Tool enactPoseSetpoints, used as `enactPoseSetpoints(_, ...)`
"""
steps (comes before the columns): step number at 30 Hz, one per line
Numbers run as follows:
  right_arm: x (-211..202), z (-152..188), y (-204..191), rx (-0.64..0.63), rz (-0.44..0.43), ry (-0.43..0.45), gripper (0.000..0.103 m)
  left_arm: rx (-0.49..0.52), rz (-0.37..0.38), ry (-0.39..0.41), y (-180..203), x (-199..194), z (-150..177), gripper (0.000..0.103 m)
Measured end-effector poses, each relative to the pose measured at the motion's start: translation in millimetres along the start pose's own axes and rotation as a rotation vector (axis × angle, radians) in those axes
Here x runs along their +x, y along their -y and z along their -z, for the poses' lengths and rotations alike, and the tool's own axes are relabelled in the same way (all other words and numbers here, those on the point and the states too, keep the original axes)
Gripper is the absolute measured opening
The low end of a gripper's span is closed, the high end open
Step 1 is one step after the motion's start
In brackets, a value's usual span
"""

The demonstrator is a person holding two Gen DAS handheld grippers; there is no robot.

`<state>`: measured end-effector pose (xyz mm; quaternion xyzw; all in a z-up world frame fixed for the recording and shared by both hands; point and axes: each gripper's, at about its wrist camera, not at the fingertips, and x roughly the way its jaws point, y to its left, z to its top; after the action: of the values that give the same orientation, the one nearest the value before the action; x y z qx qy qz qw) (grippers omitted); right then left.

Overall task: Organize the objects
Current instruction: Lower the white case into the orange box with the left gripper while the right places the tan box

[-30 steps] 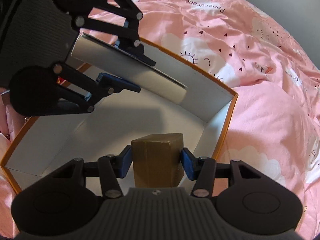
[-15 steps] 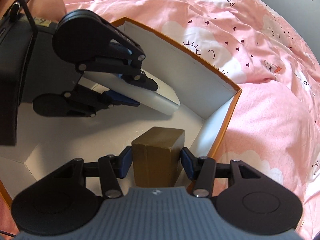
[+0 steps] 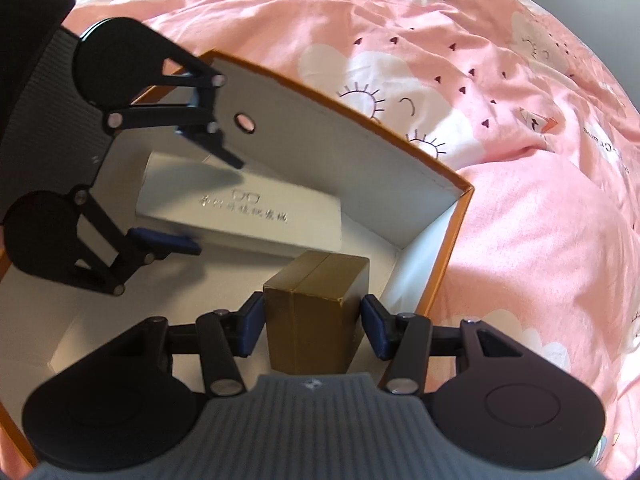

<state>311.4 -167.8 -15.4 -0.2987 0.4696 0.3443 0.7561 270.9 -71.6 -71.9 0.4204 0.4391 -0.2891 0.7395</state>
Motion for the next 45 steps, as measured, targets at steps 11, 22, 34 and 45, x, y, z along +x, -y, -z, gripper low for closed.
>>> enactPoseSetpoints(11,1,-2,3,0.066,0.046,0.054,0.054,-0.111,-0.124,-0.102,-21,13,12,0.065)
enactPoseSetpoints(22,15,-13,6,0.072,0.111,0.066,0.052,-0.149,0.02,-0.015,-7,-4,24,0.07)
enactPoseSetpoints(34,19,-16,1,-0.023,0.159,0.017,0.048,-0.187,-0.027,-0.111,-13,10,22,0.06)
enactPoseSetpoints(45,2,-18,7,0.028,0.117,0.025,0.039,-0.264,-0.015,-0.038,-20,-15,33,0.056)
